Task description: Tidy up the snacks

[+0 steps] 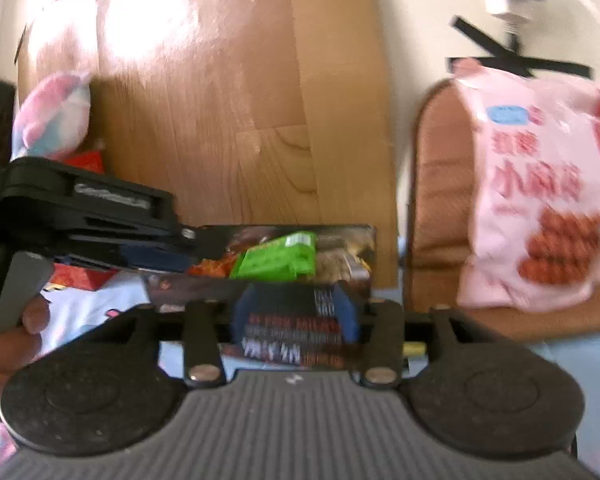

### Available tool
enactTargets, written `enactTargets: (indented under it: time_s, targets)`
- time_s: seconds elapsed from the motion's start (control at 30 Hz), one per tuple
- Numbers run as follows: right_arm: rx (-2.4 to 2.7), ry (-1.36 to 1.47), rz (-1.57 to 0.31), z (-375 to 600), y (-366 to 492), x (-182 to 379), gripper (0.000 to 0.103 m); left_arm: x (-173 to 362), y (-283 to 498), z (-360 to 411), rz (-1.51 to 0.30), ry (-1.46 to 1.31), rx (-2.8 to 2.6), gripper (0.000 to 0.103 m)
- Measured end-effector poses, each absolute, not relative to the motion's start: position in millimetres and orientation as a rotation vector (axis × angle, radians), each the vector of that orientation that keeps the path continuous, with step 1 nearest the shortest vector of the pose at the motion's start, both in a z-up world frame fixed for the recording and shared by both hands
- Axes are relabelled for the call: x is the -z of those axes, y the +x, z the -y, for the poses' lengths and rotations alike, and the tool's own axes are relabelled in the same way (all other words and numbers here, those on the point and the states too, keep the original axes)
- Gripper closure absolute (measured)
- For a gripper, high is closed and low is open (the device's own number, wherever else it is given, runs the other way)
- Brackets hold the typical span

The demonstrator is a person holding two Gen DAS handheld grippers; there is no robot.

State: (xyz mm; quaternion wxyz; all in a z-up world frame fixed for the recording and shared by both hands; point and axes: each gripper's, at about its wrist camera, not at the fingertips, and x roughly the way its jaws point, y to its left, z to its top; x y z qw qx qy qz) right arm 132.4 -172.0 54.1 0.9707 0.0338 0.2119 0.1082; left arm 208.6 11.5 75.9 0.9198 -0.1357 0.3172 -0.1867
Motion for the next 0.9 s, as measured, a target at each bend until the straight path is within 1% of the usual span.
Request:
enactTargets:
  time_s: [0.03, 0.1, 0.17, 0.33, 0.4, 0.5, 0.83, 0.9]
  targets:
    - [-0.217, 0.088, -0.434, 174.3, 121.3, -53.4, 0.050, -75.8, 195.2, -11.4, -0.648, -0.268, 0.366, 0.044]
    - [-0.207, 0.125, -0.452, 179.3, 98.0, -50.7, 0.049, -73.7, 169.5, -9.0, -0.638, -0.236, 0.330, 0.025]
    - [-0.195, 0.155, -0.479, 183.6, 86.6, -46.3, 0.047, -69.6, 142.7, -7.3, -0.627, -0.200, 0.292, 0.020]
    - [-0.178, 0.221, -0.580, 192.3, 52.3, -33.8, 0.046, -57.2, 96.7, -8.9, -0.659, -0.184, 0.225, 0.014]
    - [-0.185, 0.253, -0.603, 194.7, 42.3, -30.4, 0.046, -53.8, 81.5, -8.2, -0.663, -0.155, 0.195, 0.007]
    - [-0.193, 0.273, -0.620, 191.7, 23.3, -29.0, 0.046, -53.1, 58.5, -6.2, -0.641, -0.098, 0.151, 0.000]
    - [-0.219, 0.301, -0.604, 180.3, -20.2, -35.9, 0.044, -46.1, 12.1, -2.0, -0.658, -0.027, 0.124, 0.000]
    - [-0.221, 0.298, -0.599, 179.1, -25.5, -37.6, 0.041, -43.4, 6.8, -1.3, -0.669, -0.026, 0.127, 0.000]
